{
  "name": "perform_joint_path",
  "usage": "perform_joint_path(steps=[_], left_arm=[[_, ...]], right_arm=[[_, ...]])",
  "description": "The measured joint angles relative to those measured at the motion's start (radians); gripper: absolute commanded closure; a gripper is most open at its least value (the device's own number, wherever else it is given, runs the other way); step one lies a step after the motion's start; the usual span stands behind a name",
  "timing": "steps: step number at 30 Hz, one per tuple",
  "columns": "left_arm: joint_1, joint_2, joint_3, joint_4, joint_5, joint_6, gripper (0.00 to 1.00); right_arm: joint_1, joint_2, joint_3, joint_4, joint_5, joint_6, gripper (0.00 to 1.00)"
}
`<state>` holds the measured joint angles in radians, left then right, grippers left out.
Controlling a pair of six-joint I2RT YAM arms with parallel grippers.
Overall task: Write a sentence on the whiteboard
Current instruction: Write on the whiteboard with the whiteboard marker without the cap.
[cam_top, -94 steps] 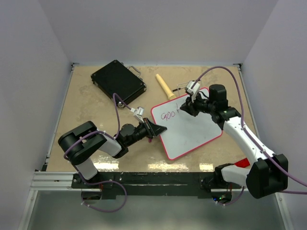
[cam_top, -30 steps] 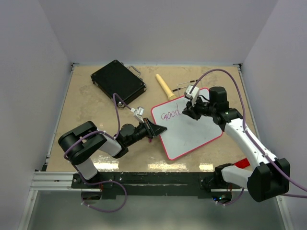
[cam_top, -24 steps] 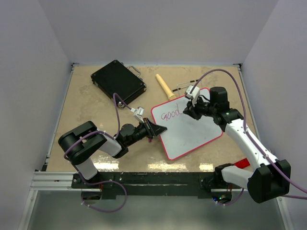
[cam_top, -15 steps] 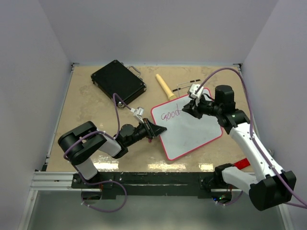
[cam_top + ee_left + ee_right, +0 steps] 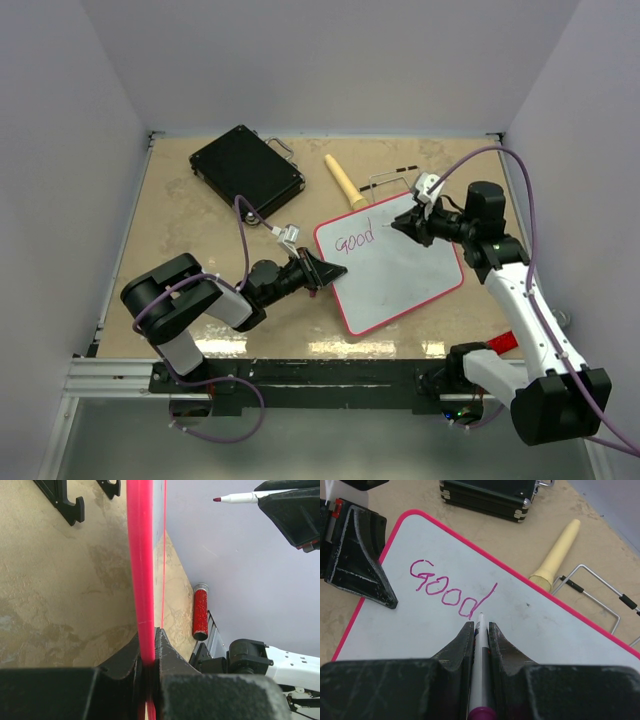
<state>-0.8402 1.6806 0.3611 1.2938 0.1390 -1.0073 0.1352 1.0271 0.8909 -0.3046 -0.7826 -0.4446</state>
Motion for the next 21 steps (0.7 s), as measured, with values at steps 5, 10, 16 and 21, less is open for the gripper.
perform_joint_path(steps=[5,10,16,21], left_arm=[[0.000,0.000,0.000,0.000,0.002,0.003,1.00],[0.000,0.000,0.000,0.002,0.004,0.005,1.00],[0.000,0.000,0.000,0.002,0.004,0.006,1.00],[0.000,0.000,0.000,0.002,0.005,0.006,1.00]], right_arm=[[-0.004,0.000,-0.016,0.017,-0.003,0.014,1.00],[-0.006,0.000,-0.027,0.035,-0.003,0.019,1.00],[-0.006,0.000,-0.034,0.044,-0.003,0.025,1.00],[-0.007,0.000,-0.048,0.068,0.006,0.027,1.00]])
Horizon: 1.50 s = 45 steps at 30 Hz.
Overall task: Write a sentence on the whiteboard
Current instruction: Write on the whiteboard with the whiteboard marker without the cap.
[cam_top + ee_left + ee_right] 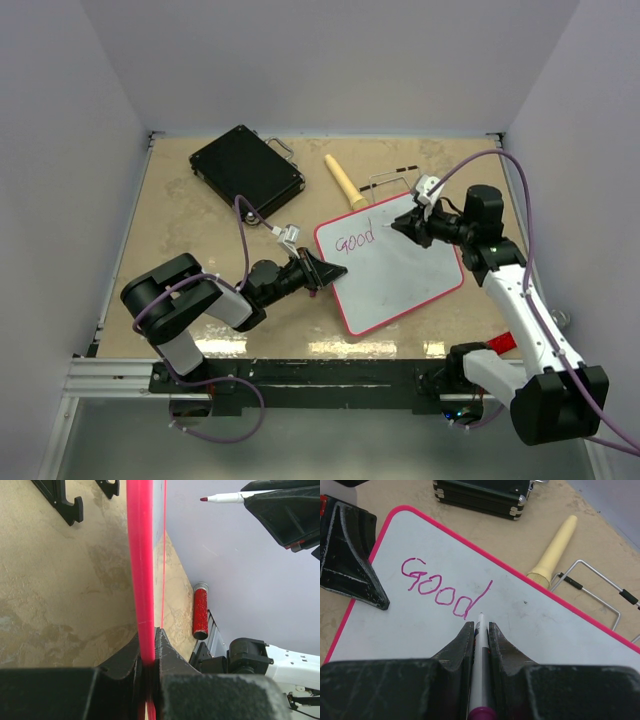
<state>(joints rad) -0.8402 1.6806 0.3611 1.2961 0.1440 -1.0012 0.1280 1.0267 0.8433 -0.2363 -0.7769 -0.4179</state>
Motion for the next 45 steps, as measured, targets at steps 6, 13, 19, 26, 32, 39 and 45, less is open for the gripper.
perform_joint_path(steps=[6,13,19,26,32,39,45], left_arm=[[0.000,-0.002,0.000,0.000,0.002,0.002,1.00],[0.000,-0.006,0.000,0.000,0.006,0.013,1.00],[0.000,-0.011,0.000,-0.001,0.010,0.020,1.00],[0.000,-0.012,0.000,-0.003,0.010,0.024,1.00],[0.000,-0.012,0.000,-0.006,0.009,0.017,1.00],[0.000,-0.012,0.000,-0.009,0.007,0.014,1.00],[0.000,-0.012,0.000,-0.010,0.007,0.014,1.00]], right_arm=[[-0.001,0.000,-0.046,0.042,0.031,0.014,1.00],[-0.003,0.046,-0.004,0.016,0.053,0.024,1.00],[-0.004,0.117,0.019,0.007,0.068,0.025,1.00],[-0.003,0.125,0.019,0.011,0.075,0.026,1.00],[0.003,0.132,0.021,0.015,0.082,0.032,1.00],[0.010,0.129,0.021,0.028,0.141,0.058,1.00],[0.010,0.124,0.021,0.042,0.201,0.074,1.00]])
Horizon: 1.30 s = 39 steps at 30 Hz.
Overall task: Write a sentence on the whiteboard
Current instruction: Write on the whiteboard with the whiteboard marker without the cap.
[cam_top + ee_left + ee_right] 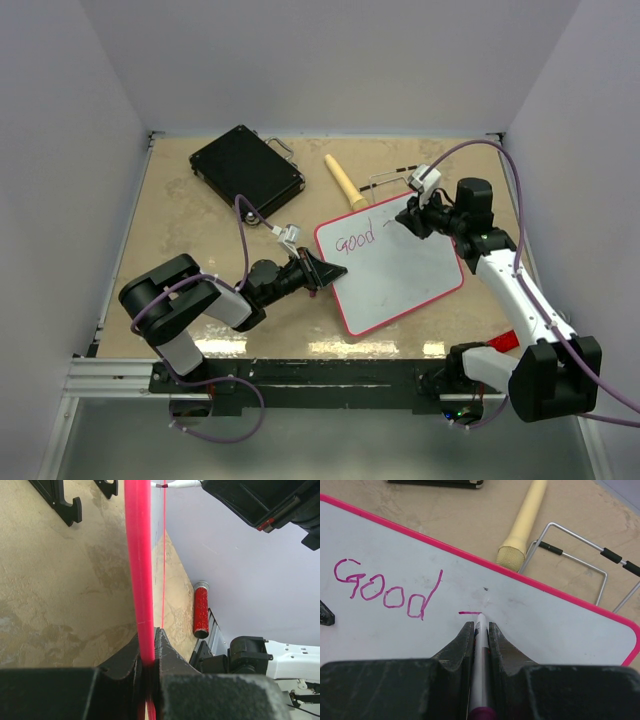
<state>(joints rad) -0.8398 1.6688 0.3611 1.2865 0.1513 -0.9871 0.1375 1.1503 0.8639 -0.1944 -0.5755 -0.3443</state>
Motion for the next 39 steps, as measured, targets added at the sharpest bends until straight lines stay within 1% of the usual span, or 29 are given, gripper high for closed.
perform_joint_path(steps=[24,32,39], left_arm=[[0.000,0.000,0.000,0.005,0.003,0.009,1.00],[0.000,0.000,0.000,0.005,0.003,0.007,1.00],[0.000,0.000,0.000,0.000,0.001,0.001,1.00]], right_arm=[[0.000,0.008,0.005,0.037,-0.048,0.014,1.00],[0.000,0.019,0.019,0.011,-0.055,-0.011,1.00],[0.000,0.018,0.023,-0.057,-0.073,-0.062,1.00]])
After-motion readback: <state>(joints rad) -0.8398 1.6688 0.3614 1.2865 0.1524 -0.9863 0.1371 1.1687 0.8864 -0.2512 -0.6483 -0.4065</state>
